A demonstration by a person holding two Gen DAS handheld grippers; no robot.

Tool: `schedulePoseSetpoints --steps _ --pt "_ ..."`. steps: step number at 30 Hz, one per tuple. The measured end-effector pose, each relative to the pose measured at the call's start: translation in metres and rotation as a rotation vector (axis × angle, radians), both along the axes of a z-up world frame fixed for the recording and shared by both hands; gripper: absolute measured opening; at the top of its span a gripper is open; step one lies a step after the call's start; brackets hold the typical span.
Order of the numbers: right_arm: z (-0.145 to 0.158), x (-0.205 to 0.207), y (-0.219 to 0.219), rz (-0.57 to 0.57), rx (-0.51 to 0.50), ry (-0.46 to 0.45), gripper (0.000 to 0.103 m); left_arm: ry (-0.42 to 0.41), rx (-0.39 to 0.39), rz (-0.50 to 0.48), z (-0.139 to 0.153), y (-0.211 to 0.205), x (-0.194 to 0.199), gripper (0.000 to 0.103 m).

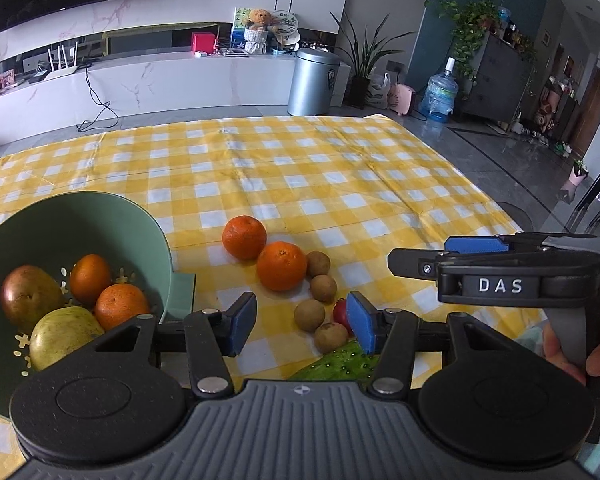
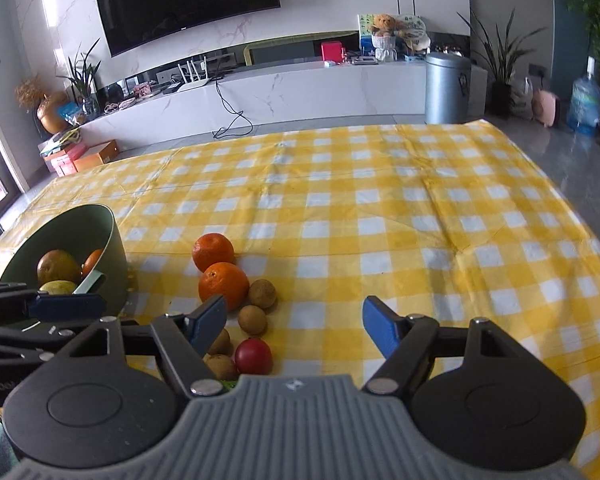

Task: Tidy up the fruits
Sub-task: 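Withdraw both open tools from the colander toward the remaining fruit, then move the left tool toward an orange while the right tool approaches the kiwis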

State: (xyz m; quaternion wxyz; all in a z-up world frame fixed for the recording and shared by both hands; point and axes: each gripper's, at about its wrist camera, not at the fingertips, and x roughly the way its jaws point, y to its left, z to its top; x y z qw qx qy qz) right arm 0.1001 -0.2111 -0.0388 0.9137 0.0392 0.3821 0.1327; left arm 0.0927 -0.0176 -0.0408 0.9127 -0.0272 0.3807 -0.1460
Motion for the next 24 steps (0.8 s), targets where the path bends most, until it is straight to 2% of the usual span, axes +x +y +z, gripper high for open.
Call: schedulePoseSetpoints --steps 8,14,19,24 --pt "-0.016 0.019 -0.002 -0.009 0.114 0.072 0.055 0.003 0.013 0.018 -0.009 -0.007 0.014 0.054" --pt "-0.023 0.033 -0.006 -0.051 0.181 0.101 0.054 0.029 0.023 0.054 -0.021 -0.017 0.035 0.054" --pt "-0.032 0.048 -0.004 -0.069 0.191 0.111 0.052 0.056 0.009 0.095 -0.029 -0.023 0.053 0.054" --pt "-0.038 0.058 -0.006 -0.087 0.201 0.134 0.050 0.075 0.033 0.121 -0.039 -0.030 0.066 0.053"
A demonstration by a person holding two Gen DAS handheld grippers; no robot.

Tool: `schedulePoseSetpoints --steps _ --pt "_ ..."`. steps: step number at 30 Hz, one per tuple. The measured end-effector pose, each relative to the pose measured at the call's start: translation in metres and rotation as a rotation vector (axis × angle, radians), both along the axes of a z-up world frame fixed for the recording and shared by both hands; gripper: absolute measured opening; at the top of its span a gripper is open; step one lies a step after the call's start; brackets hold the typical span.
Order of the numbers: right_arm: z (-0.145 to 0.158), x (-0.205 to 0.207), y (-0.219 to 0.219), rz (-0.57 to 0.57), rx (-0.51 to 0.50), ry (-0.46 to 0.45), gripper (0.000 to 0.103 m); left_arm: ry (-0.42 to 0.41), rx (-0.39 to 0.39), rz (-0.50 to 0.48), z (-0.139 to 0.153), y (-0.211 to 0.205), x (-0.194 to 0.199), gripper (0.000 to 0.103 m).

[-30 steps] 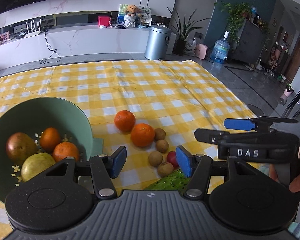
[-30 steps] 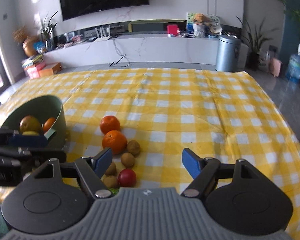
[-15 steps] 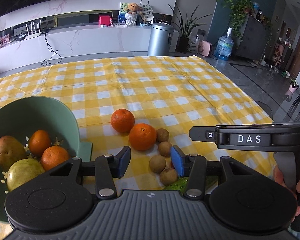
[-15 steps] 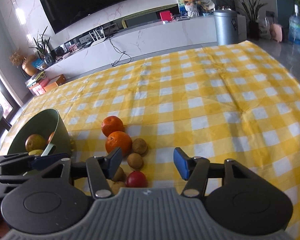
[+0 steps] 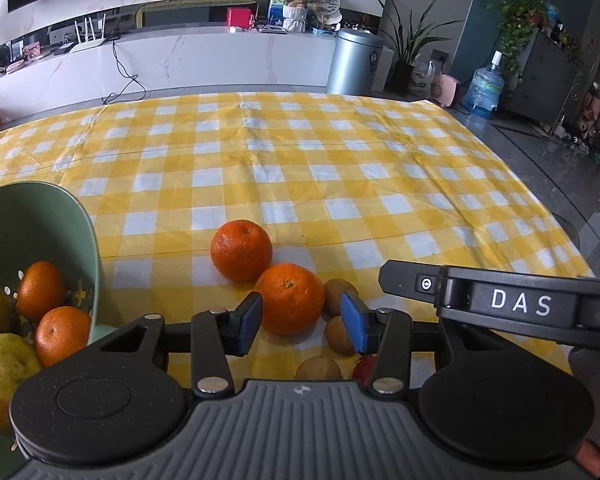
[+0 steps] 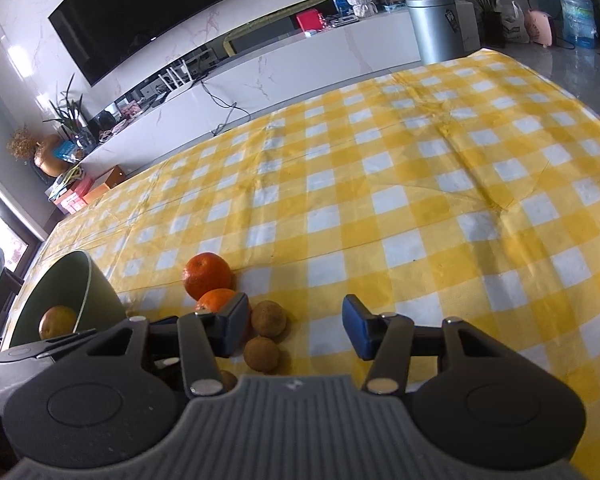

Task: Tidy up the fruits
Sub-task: 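Move the left tool toward an orange while the right tool approaches the kiwis, then grasp an orange with the left tool and carry it over the colander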

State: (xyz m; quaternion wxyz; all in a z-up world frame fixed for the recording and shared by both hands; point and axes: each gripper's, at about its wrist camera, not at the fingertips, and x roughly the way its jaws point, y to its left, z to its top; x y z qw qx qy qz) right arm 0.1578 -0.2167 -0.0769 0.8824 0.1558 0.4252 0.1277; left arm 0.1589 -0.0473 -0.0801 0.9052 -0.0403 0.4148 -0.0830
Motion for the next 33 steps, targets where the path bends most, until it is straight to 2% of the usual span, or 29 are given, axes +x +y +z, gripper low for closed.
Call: schedulePoseSetpoints --steps 8,13,17,25,33 --pt "-0.008 0.009 -0.008 -0.026 0.065 0.035 0.050 -0.020 0.071 0.012 -0.004 -0.005 0.008 0.055" --pt "-0.011 0.010 -0.009 -0.024 0.076 0.048 0.050 -0.018 0.192 -0.028 -0.009 -0.018 0.009 0.055" --pt "-0.011 0.011 -0.009 -0.024 0.080 0.051 0.050 0.016 0.179 -0.043 -0.015 -0.018 0.011 0.056" --pt "-0.012 0.011 -0.009 -0.022 0.078 0.054 0.050 0.010 0.159 -0.030 -0.011 -0.015 0.008 0.051" --pt "-0.008 0.008 -0.011 -0.035 0.082 0.025 0.050 -0.023 0.117 -0.029 0.019 -0.009 -0.001 0.051"
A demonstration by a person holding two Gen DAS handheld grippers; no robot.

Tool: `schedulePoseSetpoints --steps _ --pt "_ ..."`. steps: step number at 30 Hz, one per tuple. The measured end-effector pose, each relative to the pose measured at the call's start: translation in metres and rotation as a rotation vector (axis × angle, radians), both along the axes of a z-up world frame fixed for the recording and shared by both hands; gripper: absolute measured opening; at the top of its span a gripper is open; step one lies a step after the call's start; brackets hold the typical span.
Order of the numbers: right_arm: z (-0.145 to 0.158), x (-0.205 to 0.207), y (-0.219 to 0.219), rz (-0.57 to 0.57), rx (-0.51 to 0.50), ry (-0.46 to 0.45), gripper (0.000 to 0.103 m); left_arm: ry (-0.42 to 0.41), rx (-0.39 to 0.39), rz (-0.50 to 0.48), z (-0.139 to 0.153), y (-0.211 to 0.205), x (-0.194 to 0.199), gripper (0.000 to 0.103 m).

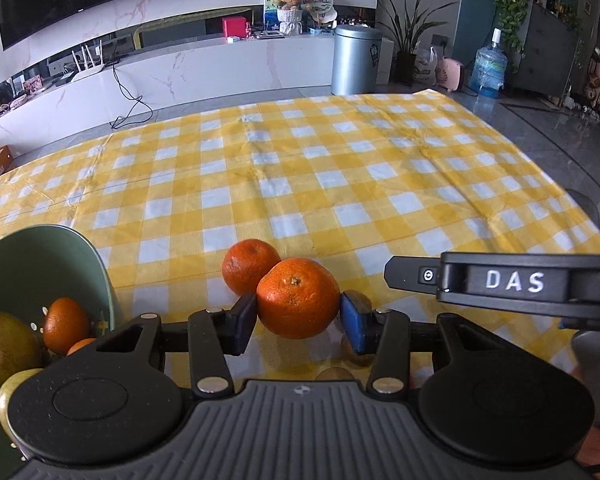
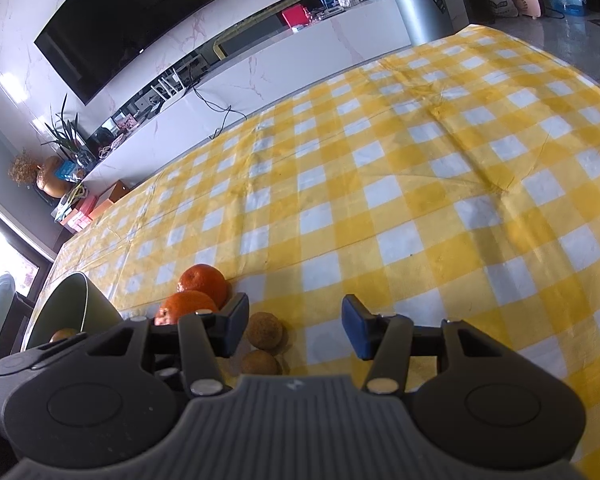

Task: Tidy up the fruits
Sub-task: 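Grasp an orange with the left tool and carry it over the colander, then release the orange into the colander with the left tool while the right tool grasps another orange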

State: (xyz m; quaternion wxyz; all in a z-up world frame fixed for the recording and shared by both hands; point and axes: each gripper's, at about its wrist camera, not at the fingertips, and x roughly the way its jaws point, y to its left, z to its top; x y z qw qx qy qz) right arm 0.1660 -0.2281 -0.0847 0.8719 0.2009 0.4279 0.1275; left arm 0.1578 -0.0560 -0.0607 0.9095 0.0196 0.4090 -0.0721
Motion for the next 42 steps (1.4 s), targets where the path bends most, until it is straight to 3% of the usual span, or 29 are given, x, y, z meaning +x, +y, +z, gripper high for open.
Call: schedulePoseSetpoints --steps 6,19,33,38,42 --pt "0.008 -0.004 0.008 0.028 -0.044 -0.059 0.050 -0.009 0.003 -0.001 0.022 0.010 -0.008 0.051" --pt "0.014 -0.004 0.068 0.278 -0.187 -0.204 0.049 -0.017 -0.102 0.100 0.058 0.069 -0.020 0.051" --pt "-0.001 0.027 0.116 0.377 -0.223 -0.157 0.047 0.069 -0.208 0.294 0.038 0.146 -0.010 0.051" --pt "-0.004 0.033 0.131 0.387 -0.282 -0.185 0.048 0.086 -0.215 0.329 0.025 0.159 -0.008 0.051" --pt "-0.006 0.040 0.129 0.364 -0.286 -0.164 0.047 0.104 -0.170 0.354 0.018 0.165 -0.006 0.051"
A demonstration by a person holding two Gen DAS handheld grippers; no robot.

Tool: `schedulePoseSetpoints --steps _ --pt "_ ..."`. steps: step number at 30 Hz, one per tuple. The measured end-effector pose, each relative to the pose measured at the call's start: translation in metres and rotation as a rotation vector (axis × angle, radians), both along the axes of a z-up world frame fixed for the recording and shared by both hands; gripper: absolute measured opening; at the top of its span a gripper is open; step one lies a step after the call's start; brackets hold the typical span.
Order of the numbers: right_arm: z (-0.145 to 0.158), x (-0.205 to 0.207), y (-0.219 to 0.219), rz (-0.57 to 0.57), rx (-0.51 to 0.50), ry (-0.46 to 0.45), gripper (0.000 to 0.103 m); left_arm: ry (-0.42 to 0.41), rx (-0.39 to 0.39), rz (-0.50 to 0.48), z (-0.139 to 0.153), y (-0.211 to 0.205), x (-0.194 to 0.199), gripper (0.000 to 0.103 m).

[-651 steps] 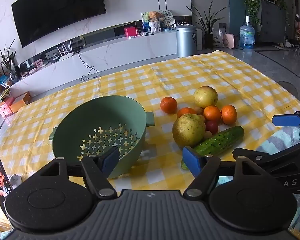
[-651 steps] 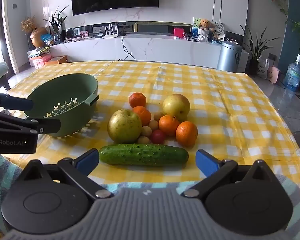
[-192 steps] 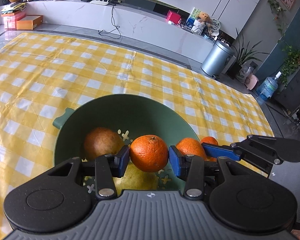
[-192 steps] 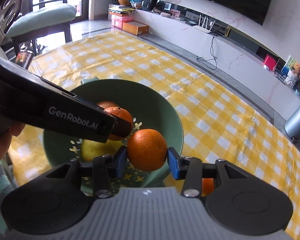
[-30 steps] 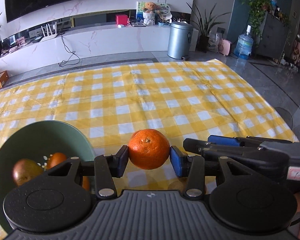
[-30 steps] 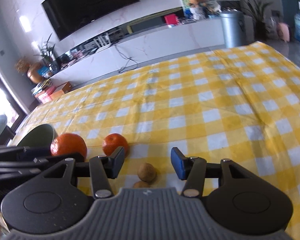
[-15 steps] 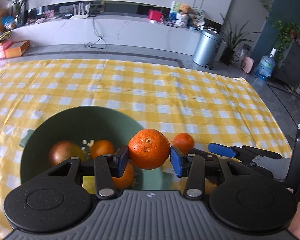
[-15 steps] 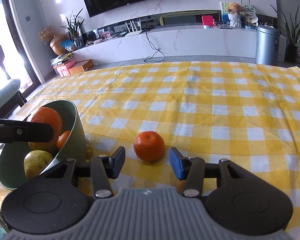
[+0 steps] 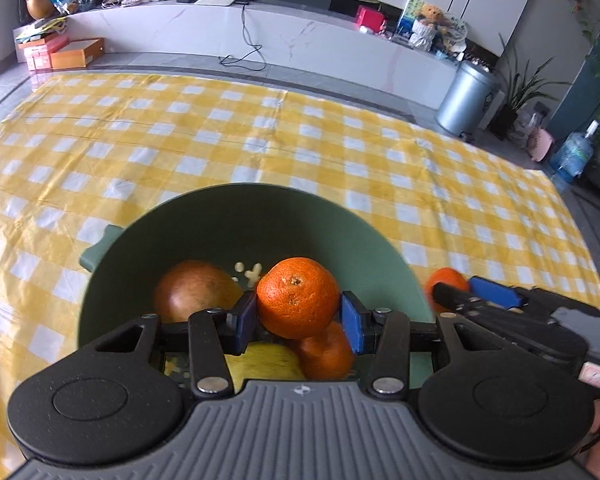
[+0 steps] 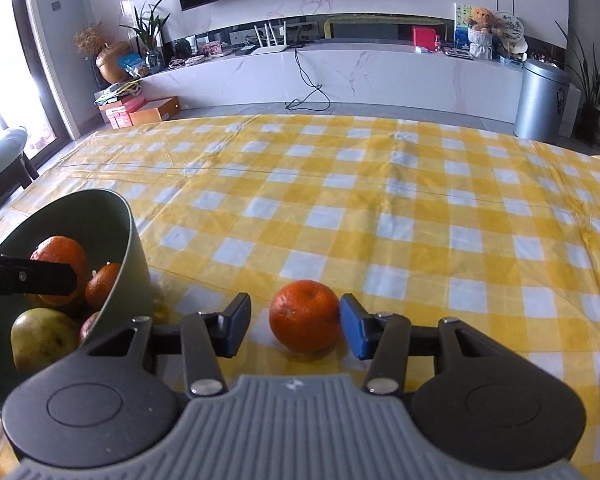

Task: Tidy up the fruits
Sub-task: 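Release the orange into the colander with the left tool while the right tool grasps another orange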

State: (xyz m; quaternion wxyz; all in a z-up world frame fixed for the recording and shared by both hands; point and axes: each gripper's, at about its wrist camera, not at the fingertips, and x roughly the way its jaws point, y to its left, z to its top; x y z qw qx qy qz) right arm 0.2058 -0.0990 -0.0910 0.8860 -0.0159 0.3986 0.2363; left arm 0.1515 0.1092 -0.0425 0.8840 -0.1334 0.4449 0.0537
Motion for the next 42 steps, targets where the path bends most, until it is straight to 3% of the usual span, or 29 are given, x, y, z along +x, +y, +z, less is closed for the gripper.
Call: schedulePoseSetpoints --steps 9,13,16,21,27,30,37,42 --pt "-0.002 0.002 0.000 -0.015 -0.039 0.002 0.038 0.055 0.035 -0.064 0.001 -0.002 -0.001 0.052" --pt "-0.003 0.004 -0.003 -0.019 -0.024 0.011 0.038 0.066 0.042 -0.078 -0.004 -0.004 0.003 0.057" --pt "-0.003 0.005 -0.004 -0.017 -0.023 0.010 0.039 0.075 0.092 -0.099 -0.007 -0.016 0.007 0.058" --pt "-0.009 0.009 -0.004 -0.009 0.004 0.066 0.041 0.105 0.131 -0.124 -0.011 -0.024 0.006 0.059" --pt "-0.008 0.008 -0.007 -0.028 0.009 0.065 0.040 0.080 0.085 -0.100 -0.004 -0.013 -0.002 0.070" --pt "-0.001 0.001 -0.007 -0.017 0.025 0.042 0.040 0.065 0.094 -0.098 0.006 -0.011 -0.008 0.071" --pt "0.028 -0.023 -0.012 0.036 0.136 -0.026 0.040 0.043 0.016 -0.101 0.019 0.002 -0.023 0.071" --pt "0.055 -0.049 -0.007 0.142 0.190 -0.089 0.040 0.070 0.013 -0.137 0.016 0.003 -0.026 0.066"
